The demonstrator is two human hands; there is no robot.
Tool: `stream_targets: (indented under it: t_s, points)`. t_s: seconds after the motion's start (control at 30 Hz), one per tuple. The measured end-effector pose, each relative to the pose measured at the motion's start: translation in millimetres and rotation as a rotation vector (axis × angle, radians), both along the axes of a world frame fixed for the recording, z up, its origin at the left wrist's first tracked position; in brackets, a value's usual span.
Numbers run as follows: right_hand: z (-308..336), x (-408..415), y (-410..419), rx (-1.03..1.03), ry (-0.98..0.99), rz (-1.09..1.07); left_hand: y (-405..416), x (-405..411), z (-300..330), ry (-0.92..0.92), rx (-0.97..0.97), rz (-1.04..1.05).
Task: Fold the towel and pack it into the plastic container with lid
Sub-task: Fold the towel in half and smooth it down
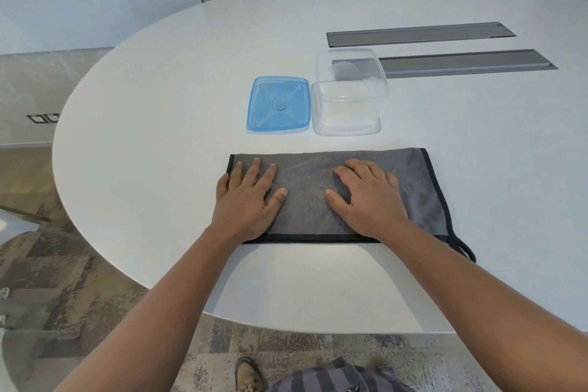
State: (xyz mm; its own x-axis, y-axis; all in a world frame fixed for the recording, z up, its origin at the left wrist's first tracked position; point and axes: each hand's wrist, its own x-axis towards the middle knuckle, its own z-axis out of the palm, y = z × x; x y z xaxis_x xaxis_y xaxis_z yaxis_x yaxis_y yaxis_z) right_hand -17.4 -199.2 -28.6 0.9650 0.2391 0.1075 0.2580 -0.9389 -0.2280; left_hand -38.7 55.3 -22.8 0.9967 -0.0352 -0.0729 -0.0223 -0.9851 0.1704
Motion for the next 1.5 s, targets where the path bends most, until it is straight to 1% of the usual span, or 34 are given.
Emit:
stream_targets:
  t_s: [0.2, 0.3, 0.37, 0.47, 0.53, 0.6, 0.83, 0.93, 1.0, 1.07, 1.13, 1.2, 1.33, 1.43, 1.5]
  points:
    - [1, 0, 0, -0.019, 0.002, 0.005, -4, -1, 1, 0.041, 0.058, 0.009]
    - [2, -1, 2, -0.065, 0.044, 0.009, -7, -7, 3, 0.050, 0.077, 0.003]
    - [2, -1, 3, -0.106, 0.082, 0.019, -13, -9, 5, 0.000, 0.076, -0.044]
    - [2, 1, 5, -0.157, 0.114, 0.036, -27, -3, 6, -0.070, 0.022, -0.194]
    - [2, 0, 6, -0.183, 0.118, 0.043, -34, 3, 3, -0.060, -0.002, -0.244]
    - [2, 1, 6, -0.195, 0.127, 0.043, -35, 6, 0, -0.008, 0.013, -0.219]
    - [2, 2, 5, -0.170, 0.168, -0.045, -33, 6, 1, 0.071, 0.047, -0.102]
    - [2, 1, 5, -0.177, 0.174, -0.028, -40, 9, 6, 0.024, 0.011, -0.072]
    - [3, 1, 6, -0.167, 0.178, -0.018, -47, 13, 5, -0.032, -0.036, -0.110]
    - [7, 4, 8, -0.120, 0.192, -0.018, -54, 17, 3, -0.067, -0.051, -0.214]
    - [13, 12, 12, -0.070, 0.186, -0.025, -59, 25, 1, -0.049, -0.045, -0.284]
    - [16, 16, 14, -0.069, 0.180, -0.021, -61, 29, 0, 0.001, -0.016, -0.301]
    - [9, 15, 7, -0.122, 0.227, -0.023, -59, 28, 0, 0.043, 0.030, -0.262]
    - [7, 20, -13, -0.123, 0.248, -0.138, -57, 25, 2, 0.088, 0.066, -0.185]
    - [7, 24, -29, -0.113, 0.257, -0.221, -53, 25, 2, 0.101, 0.037, -0.068]
